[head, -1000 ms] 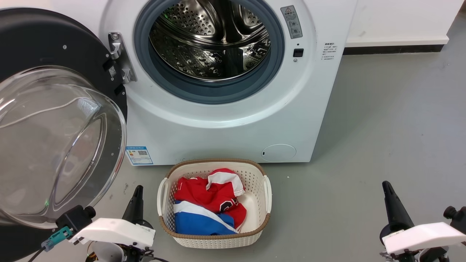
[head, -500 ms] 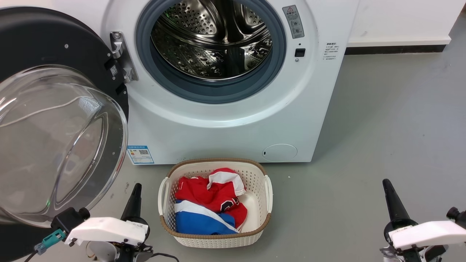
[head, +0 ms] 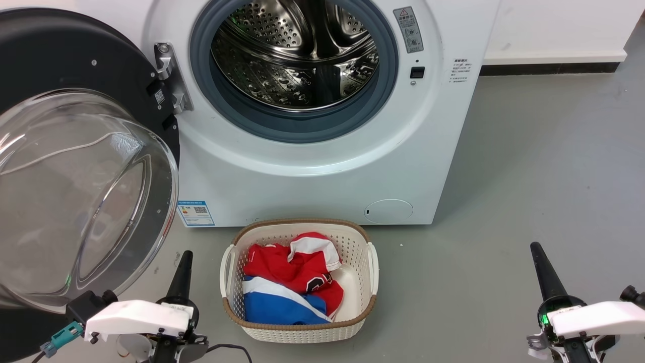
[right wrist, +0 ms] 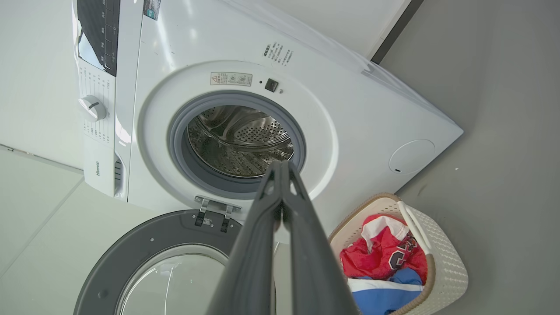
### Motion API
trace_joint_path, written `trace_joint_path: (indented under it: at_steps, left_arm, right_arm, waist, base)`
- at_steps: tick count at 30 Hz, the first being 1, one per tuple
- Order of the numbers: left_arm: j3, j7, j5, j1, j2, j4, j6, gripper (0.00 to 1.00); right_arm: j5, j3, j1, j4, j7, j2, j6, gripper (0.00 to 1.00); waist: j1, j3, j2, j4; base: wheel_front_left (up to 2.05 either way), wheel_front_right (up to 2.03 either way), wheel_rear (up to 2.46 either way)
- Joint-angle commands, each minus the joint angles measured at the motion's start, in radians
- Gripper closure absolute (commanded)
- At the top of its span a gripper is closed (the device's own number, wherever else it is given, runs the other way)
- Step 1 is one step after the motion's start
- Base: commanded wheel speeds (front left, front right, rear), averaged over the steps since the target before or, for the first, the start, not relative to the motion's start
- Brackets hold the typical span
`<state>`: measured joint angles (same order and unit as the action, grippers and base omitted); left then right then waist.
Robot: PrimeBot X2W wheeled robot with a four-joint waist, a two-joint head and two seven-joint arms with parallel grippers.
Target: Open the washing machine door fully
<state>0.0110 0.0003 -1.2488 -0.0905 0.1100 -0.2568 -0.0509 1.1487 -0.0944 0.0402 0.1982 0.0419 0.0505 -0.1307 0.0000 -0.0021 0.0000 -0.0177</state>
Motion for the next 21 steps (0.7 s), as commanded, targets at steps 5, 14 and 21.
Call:
trace_joint_path:
  at_steps: [5, 14, 21]
  left_arm:
    - [-0.023, 0.018, -0.055, -0.022, -0.009, 0.011, -0.016, 1.0]
    - [-0.046, 0.04, -0.122, -0.023, -0.02, 0.012, -0.032, 1.0]
    - [-0.063, 0.055, -0.17, -0.023, -0.029, 0.012, -0.041, 1.0]
  right_arm:
    - [0.07, -0.005, 0.029, 0.003, 0.01, 0.0, 0.0, 1.0]
    - [0.156, -0.008, 0.038, 0.013, 0.025, 0.0, 0.0, 1.0]
    - [0.218, -0.011, 0.048, 0.019, 0.035, 0.0, 0.0, 1.0]
  waist:
    - [0.0, 0.001, 0.0, 0.002]
    - [0.0, 0.001, 0.0, 0.005]
    - [0.0, 0.002, 0.0, 0.007]
  base:
    - [0.0, 0.0, 0.0]
    - [0.0, 0.0, 0.0]
    - [0.0, 0.0, 0.0]
